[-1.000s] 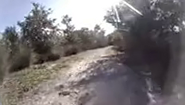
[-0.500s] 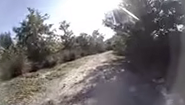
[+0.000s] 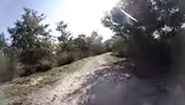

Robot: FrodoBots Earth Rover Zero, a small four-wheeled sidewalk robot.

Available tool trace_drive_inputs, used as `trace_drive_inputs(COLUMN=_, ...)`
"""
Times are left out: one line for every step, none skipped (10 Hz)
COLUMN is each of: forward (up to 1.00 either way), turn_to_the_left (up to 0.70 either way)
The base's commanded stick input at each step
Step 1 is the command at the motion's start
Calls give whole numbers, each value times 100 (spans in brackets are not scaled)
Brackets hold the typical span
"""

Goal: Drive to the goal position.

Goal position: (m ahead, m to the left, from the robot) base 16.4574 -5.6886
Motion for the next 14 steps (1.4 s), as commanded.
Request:
trace_drive_inputs(forward=70, turn_to_the_left=0)
trace_drive_inputs(forward=70, turn_to_the_left=0)
trace_drive_inputs(forward=70, turn_to_the_left=0)
trace_drive_inputs(forward=70, turn_to_the_left=0)
trace_drive_inputs(forward=70, turn_to_the_left=0)
trace_drive_inputs(forward=70, turn_to_the_left=0)
trace_drive_inputs(forward=70, turn_to_the_left=0)
trace_drive_inputs(forward=70, turn_to_the_left=0)
trace_drive_inputs(forward=70, turn_to_the_left=0)
trace_drive_inputs(forward=70, turn_to_the_left=0)
trace_drive_inputs(forward=70, turn_to_the_left=0)
trace_drive_inputs(forward=70, turn_to_the_left=20)
trace_drive_inputs(forward=70, turn_to_the_left=35)
trace_drive_inputs(forward=70, turn_to_the_left=35)
